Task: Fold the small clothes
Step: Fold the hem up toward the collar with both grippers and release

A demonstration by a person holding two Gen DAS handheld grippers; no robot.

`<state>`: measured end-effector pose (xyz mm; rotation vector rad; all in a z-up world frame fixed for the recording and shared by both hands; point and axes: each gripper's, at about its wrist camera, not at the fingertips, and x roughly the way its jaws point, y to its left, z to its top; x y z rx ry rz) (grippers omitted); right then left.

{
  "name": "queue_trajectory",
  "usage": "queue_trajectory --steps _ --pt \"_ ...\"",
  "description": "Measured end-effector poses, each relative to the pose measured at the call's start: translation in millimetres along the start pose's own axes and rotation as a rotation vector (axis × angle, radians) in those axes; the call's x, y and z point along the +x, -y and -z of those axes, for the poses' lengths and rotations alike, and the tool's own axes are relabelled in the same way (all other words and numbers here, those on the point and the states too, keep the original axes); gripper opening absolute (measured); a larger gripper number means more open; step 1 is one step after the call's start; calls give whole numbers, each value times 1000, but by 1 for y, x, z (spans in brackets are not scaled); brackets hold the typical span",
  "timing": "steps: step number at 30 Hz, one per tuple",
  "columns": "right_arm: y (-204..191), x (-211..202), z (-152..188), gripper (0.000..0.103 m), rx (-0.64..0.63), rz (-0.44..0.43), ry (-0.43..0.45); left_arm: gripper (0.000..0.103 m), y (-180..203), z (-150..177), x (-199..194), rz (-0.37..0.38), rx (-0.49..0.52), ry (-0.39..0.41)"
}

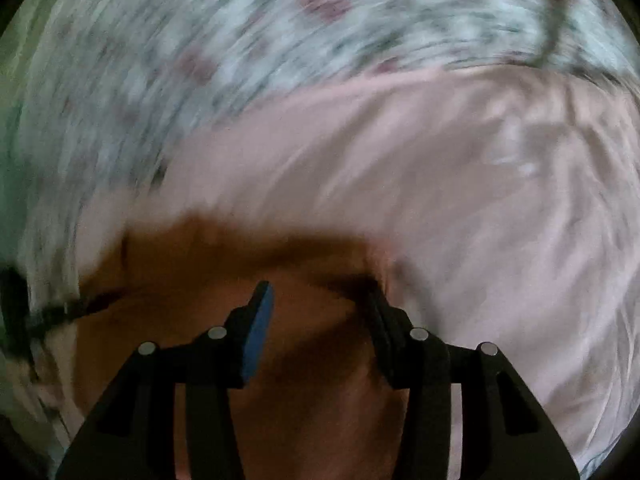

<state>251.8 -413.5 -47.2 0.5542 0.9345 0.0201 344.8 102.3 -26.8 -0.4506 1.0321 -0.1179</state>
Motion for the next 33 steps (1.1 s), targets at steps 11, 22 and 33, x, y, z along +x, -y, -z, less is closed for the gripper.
queue_trajectory --steps 11,22,33 --pt "-15 -48 63 50 4 -48 -25 60 -51 71 -47 -27 -125 15" --pt "-58 -67 141 54 -16 -105 -90 60 -53 172 -106 75 -115 -68" --pt "-64 -95 186 57 31 -89 -98 64 -42 224 -101 167 -117 -166"
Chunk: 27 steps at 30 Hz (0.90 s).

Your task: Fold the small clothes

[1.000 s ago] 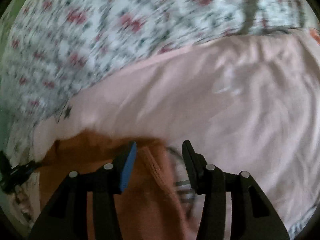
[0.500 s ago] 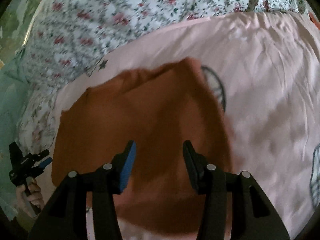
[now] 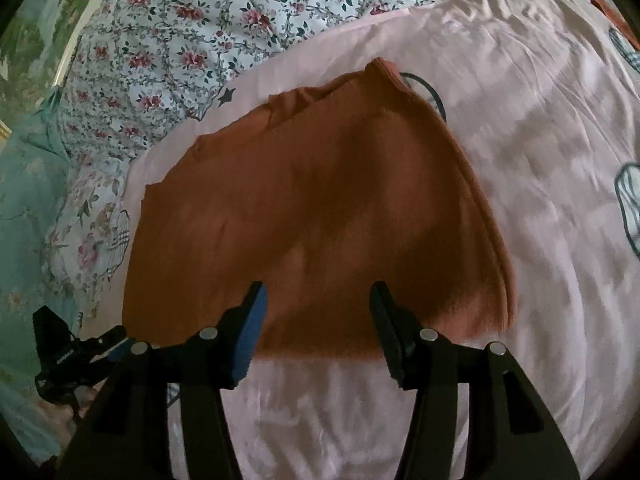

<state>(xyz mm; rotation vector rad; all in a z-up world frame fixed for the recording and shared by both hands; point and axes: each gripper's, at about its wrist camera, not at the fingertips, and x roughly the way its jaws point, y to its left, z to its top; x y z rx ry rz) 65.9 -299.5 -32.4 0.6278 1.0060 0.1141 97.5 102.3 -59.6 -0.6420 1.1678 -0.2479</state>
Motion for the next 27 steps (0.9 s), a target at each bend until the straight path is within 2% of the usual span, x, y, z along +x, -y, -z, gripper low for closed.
queue_trajectory --steps 10,16,22,23,25,26,27 --pt "-11 -7 12 58 -28 -14 -25 68 -15 0 14 15 -96 3" --pt "-9 -5 -1 58 -47 -31 -43 70 -31 -15 22 0 -210 75" --pt "-5 -4 -23 59 -47 -54 -49 68 -34 -38 29 -54 -250 152" --pt "-4 -3 -25 59 -48 -54 -49 65 -33 -43 31 -75 -245 153" --pt "-1 -2 -31 59 -44 -63 -47 50 -29 -52 33 -109 -226 168" --pt "0 -2 -34 59 -40 -69 -48 33 -27 -54 34 -116 -220 169" --pt "1 -1 -37 59 -38 -72 -50 22 -26 -57 34 -114 -212 171"
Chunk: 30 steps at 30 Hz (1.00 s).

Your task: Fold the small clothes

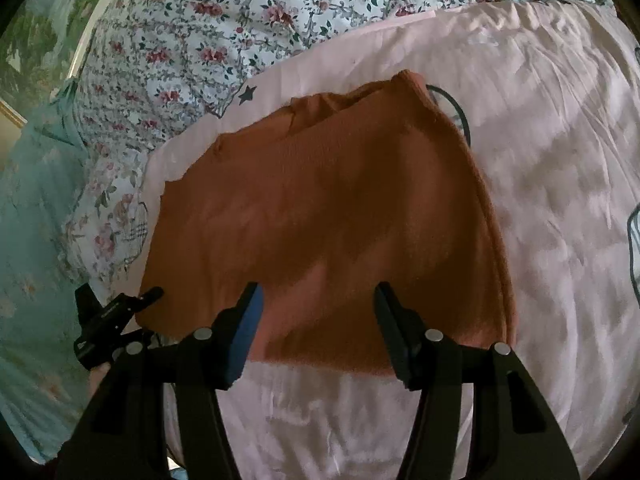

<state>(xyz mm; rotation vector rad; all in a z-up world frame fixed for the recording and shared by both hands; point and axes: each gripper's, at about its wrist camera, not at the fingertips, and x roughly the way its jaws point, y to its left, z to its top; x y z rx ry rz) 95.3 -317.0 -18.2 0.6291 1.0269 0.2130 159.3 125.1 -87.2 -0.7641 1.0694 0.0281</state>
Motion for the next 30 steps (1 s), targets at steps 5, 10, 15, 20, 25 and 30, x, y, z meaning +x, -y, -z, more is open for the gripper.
queue_trajectory --steps 5,10,15,20,25,30 --pt "4 0 -13 59 -18 -17 -2 13 41 2 -21 -15 139 73" --pt "13 3 -28 59 -28 -69 -16 12 119 18 -35 71 349 88" --pt "26 20 -50 59 14 -139 -69 12 190 53 -12 100 534 23" --pt "32 50 -73 67 91 -247 -146 12 225 93 31 68 670 -78" --pt "13 103 -95 74 88 -300 -238 12 232 109 44 11 737 -89" --pt "-24 148 -108 69 9 -315 -286 12 234 118 44 -27 805 -73"
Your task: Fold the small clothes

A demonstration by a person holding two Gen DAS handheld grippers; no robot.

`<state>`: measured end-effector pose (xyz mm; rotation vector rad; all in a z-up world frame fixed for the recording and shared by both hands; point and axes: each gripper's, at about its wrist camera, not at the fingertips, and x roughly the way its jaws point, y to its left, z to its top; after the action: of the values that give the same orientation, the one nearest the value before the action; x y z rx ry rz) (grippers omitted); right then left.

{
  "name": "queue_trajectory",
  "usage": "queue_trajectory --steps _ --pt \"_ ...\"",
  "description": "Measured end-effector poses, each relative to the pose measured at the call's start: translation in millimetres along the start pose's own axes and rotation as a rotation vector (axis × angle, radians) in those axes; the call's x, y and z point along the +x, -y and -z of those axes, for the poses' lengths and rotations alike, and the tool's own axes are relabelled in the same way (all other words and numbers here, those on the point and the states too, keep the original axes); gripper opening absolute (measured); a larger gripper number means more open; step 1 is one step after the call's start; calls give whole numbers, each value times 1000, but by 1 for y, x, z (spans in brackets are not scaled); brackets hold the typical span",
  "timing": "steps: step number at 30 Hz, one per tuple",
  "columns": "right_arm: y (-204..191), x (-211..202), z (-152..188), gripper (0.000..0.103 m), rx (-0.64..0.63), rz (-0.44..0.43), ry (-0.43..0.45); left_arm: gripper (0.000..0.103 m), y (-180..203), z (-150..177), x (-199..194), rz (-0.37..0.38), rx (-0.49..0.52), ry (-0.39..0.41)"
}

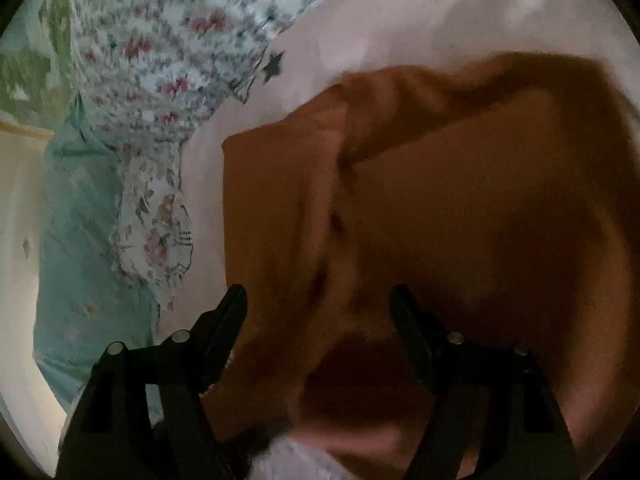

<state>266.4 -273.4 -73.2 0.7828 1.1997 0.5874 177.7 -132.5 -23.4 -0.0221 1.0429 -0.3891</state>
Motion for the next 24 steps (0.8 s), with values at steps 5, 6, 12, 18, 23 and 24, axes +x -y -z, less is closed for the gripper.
queue_trajectory --steps 5,6,12,18,23,24 --pt "-18 -2 -17 18 -48 10 56 12 15 -3 -17 35 85 32" --pt "-21 -14 -17 17 -68 -6 84 11 19 -5 -21 59 97 44" --pt "-10 -98 -1 17 -179 25 202 12 67 -13 -10 253 157 22" --pt "67 -110 6 17 -60 157 166 12 88 -9 35 337 138 -80" --pt "72 -117 5 17 -70 152 189 12 89 -18 37 350 135 -78" --pt "71 -118 5 17 -76 152 198 12 92 -16 36 353 137 -75"
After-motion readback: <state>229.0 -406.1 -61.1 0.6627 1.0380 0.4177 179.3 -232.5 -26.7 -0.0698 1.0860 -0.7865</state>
